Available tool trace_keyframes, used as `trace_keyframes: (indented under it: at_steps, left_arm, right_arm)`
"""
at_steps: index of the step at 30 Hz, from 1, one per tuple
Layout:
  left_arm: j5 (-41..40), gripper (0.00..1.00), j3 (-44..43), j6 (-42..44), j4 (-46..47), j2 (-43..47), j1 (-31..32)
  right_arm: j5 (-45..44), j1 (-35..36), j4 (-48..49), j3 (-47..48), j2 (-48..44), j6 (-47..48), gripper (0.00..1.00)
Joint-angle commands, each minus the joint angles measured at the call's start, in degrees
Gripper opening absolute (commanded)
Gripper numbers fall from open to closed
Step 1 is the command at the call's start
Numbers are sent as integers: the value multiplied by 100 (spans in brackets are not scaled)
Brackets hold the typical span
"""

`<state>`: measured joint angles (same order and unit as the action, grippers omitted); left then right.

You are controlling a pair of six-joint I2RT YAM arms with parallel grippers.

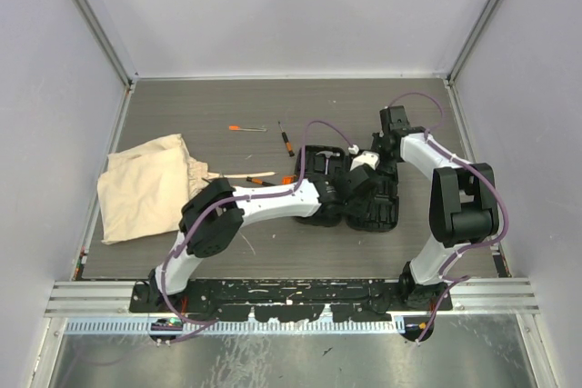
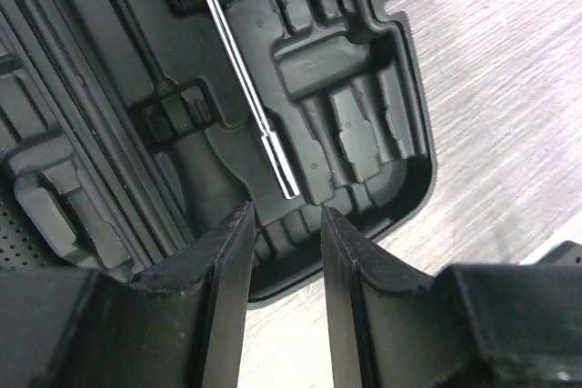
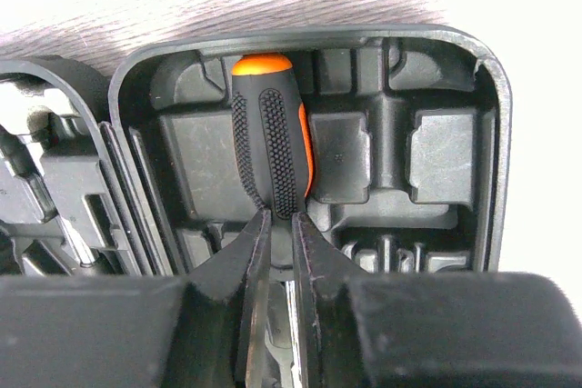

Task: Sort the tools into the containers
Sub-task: Place the screwdriver in the storage box.

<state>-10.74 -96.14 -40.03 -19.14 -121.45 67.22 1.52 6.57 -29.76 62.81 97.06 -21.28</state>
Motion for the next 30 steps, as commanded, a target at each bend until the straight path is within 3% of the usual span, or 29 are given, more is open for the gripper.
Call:
trace_keyframes:
  at_steps: [1, 9, 22, 30]
  left_arm:
    - [-286, 35, -340, -75, 46, -123, -7]
    - [-349, 24, -832, -83, -143, -559, -47]
    - [-243, 7, -914, -106, -231, -805, -139]
    - [-188, 4, -739, -192, -231, -904, -139]
  right_arm:
    - [27, -85, 108, 26, 129, 79, 20]
    - [67, -112, 103, 15, 120, 81, 20]
    - [46, -112, 107, 6, 140, 102, 20]
    - [11, -111, 87, -10, 186, 99, 19]
